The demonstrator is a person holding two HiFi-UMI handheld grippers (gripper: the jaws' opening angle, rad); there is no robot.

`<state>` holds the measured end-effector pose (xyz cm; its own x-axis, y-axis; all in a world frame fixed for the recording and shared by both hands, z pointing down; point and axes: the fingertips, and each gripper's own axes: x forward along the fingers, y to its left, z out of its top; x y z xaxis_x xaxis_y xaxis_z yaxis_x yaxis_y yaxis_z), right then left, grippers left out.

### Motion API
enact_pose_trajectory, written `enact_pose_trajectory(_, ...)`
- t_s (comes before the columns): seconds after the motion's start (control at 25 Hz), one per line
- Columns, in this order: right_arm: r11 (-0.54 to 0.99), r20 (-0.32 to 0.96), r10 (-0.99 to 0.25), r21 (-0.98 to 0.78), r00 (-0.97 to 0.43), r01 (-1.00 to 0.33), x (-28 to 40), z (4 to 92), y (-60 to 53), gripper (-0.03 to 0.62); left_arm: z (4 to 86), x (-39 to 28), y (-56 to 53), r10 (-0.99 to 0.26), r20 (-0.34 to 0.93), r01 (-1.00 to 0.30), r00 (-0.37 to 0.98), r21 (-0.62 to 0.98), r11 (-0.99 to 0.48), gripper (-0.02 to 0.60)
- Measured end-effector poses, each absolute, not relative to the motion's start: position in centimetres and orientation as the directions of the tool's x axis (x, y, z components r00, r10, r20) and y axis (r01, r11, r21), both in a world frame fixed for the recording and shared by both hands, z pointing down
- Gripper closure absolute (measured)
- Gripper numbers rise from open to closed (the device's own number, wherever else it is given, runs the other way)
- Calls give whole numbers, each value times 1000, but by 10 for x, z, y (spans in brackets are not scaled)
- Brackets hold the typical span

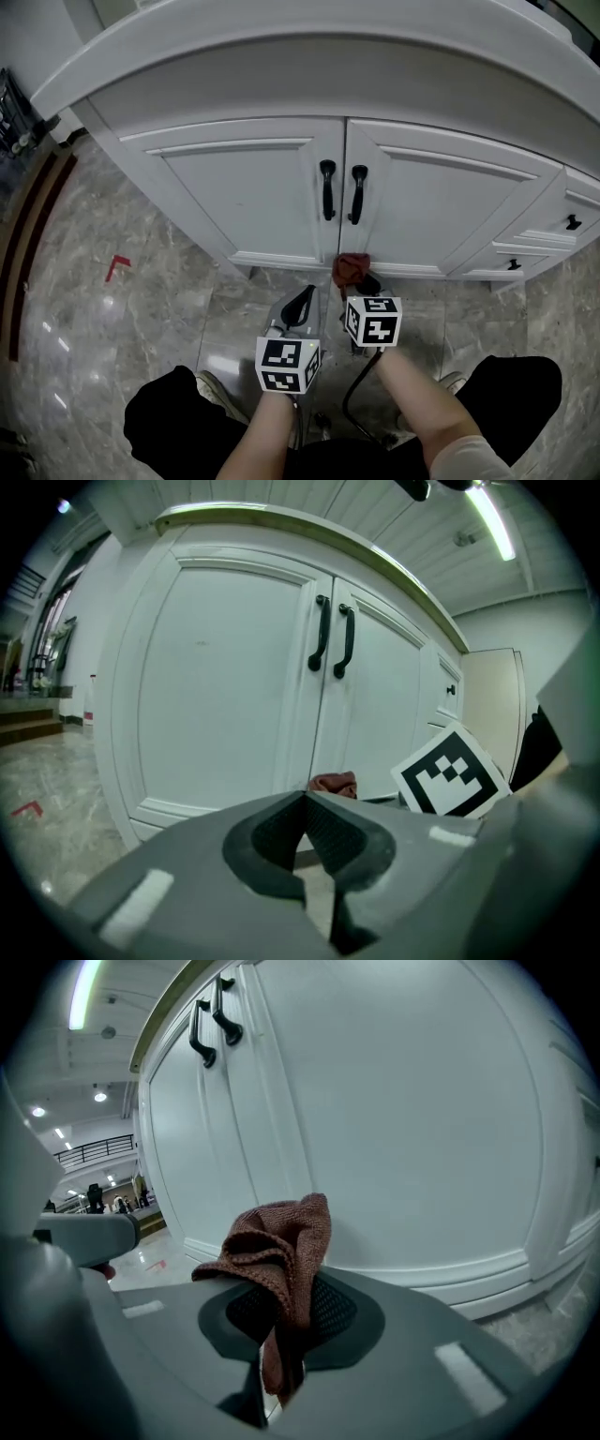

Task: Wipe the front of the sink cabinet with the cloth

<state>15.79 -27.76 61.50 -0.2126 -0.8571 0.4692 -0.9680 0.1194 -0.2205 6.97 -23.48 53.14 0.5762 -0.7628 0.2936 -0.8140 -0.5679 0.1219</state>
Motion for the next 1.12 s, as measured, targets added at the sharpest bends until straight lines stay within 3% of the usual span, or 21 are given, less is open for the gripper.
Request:
enact_pose_trajectory(0.2,123,477,-854,-202,-207,-972,159,624,-282,514,539,72,-236,-752,306,-807,584,123,-578,581)
enact_pose_trajectory(0.64,52,484,-867,-155,-122,-986,228,631,-267,513,546,119,-233,-706,306,-761,639,117,-638,581)
enact_pose_trajectory(1.12,-171,490,-870,-191,57,-967,349,629,-228,514,555,192,-211,-648,289,-700,704,132,-702,581)
